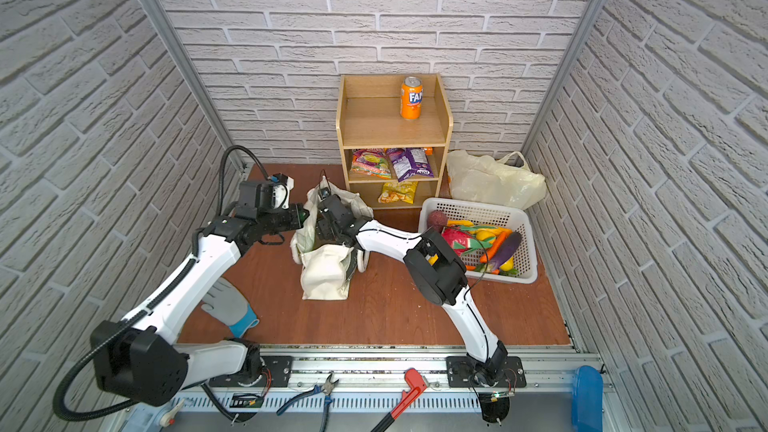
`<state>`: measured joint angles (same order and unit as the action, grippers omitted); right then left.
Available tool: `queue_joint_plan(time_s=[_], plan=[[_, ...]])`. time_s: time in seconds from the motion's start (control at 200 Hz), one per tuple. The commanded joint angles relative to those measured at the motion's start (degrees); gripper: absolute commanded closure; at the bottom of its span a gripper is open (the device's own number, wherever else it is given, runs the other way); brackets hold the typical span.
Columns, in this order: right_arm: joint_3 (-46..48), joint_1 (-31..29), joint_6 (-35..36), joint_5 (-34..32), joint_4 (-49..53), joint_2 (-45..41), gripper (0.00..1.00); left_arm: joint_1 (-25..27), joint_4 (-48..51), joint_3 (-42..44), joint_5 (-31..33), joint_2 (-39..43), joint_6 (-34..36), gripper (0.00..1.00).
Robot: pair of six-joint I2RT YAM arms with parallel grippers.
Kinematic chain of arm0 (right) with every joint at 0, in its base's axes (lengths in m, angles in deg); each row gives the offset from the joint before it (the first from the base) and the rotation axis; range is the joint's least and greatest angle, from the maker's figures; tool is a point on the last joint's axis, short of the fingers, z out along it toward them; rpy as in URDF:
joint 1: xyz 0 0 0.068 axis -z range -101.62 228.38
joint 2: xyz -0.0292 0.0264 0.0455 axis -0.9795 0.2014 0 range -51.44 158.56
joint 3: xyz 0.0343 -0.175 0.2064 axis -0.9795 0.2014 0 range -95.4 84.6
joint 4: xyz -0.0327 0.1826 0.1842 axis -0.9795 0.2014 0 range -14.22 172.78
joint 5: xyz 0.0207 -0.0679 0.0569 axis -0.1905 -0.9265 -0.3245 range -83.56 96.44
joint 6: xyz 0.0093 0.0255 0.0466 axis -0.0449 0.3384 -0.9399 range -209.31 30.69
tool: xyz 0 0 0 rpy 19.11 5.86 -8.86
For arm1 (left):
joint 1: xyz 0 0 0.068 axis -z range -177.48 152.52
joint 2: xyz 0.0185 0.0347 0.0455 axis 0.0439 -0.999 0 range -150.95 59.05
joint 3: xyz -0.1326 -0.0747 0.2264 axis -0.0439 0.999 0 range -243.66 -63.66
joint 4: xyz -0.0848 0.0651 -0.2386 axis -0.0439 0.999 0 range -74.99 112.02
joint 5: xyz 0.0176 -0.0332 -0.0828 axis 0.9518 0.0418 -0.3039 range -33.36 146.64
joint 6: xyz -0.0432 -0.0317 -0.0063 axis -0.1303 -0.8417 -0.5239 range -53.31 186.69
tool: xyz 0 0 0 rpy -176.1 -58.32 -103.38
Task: Place the mixed food into the grocery bags and tie them
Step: 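Lower the cola can into the tote bag held open by the left gripper and release, then reach the right gripper to the lower shelf and grasp the purple berries candy bag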
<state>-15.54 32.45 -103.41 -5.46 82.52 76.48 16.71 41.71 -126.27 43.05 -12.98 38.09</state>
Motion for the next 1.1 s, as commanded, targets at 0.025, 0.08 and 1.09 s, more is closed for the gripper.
queue_joint_plan(time_s=[0.025,0.08,1.09], plan=[[1.19,0.01,0.47,3.17,1.54,-6.4,0.17,-0.31,-1.03,1.09,-0.48,-0.04,-0.15,1.0],[1.17,0.01,0.01,4.41,2.46,-7.97,0.17,-0.4,-0.95,1.16,-0.48,0.11,-0.06,1.0],[22.25,15.36,-13.45,11.27,10.25,-42.65,0.22,-1.73,2.84,0.57,-0.59,5.23,1.2,1.0]])
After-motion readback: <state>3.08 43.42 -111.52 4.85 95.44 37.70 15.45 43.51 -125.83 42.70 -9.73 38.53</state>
